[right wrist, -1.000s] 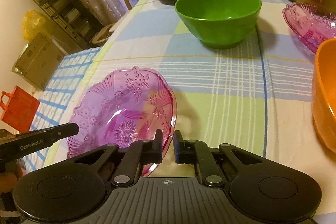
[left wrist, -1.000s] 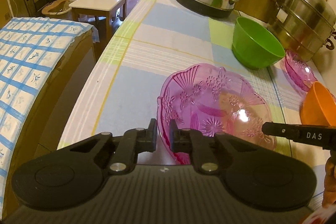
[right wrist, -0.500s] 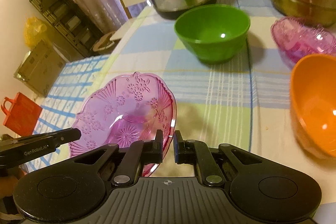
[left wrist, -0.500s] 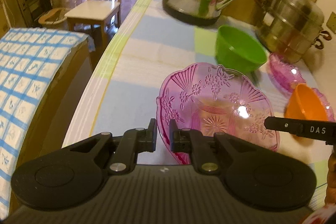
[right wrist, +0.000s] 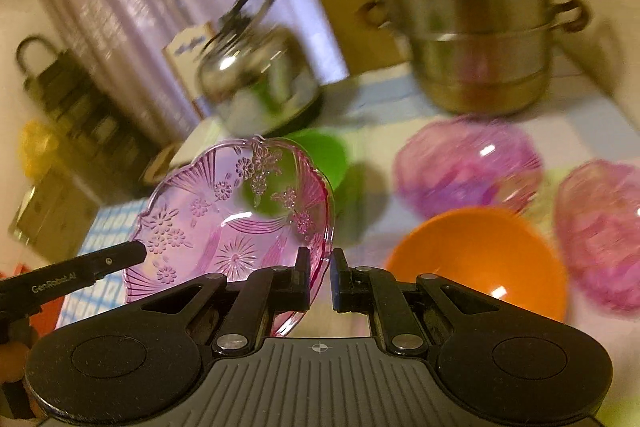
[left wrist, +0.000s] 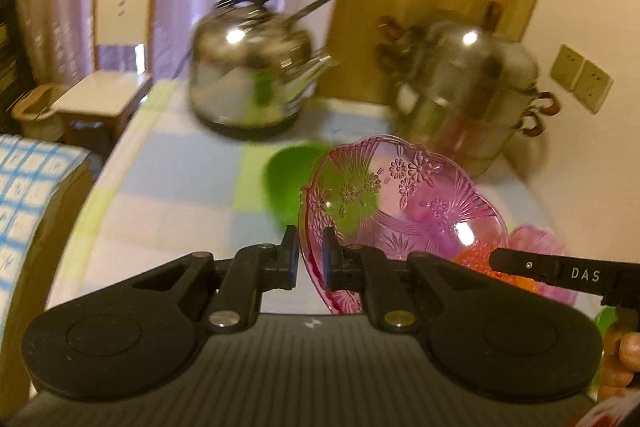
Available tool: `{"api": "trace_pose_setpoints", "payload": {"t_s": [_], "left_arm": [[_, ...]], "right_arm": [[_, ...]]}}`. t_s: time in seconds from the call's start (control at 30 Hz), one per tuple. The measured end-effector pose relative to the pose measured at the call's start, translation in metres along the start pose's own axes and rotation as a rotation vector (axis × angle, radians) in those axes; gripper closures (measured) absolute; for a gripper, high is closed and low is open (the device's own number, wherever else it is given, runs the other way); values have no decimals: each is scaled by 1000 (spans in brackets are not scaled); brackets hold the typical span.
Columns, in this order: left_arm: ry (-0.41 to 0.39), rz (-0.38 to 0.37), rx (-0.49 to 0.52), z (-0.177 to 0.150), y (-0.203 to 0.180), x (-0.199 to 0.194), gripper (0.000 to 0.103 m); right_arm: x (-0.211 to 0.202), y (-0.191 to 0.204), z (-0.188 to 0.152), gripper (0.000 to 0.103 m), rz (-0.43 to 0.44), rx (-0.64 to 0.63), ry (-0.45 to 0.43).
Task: Organize plates and bowls
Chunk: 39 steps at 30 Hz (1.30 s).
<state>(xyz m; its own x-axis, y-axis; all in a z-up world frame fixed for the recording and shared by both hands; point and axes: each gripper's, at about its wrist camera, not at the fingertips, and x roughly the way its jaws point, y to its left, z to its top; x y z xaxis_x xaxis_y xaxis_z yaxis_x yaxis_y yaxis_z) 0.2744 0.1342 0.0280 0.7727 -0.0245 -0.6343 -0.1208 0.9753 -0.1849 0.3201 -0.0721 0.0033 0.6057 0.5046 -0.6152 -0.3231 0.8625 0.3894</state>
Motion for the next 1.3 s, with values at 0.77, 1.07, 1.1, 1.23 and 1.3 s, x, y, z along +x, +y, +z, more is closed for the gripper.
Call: {"api": "trace_pose_setpoints", "payload": {"t_s": [0.77, 1.07, 1.1, 1.23, 1.3], "left_arm": [[31, -159, 83, 43, -108, 150, 93], [57, -146, 85, 34, -107, 184, 93], [60, -143, 87, 32, -107, 188, 93], [81, -135, 89, 25, -107, 201, 93], [89, -129, 86, 21, -107, 208, 93]], "right_arm": [[23, -128, 69, 93, -214, 98, -90], [60, -151, 68, 93, -233, 115, -37], [64, -152, 66, 93, -234, 110, -32], [76, -158, 61, 93, -245, 88, -11], [80, -160, 59, 93, -251, 87, -4]]}}
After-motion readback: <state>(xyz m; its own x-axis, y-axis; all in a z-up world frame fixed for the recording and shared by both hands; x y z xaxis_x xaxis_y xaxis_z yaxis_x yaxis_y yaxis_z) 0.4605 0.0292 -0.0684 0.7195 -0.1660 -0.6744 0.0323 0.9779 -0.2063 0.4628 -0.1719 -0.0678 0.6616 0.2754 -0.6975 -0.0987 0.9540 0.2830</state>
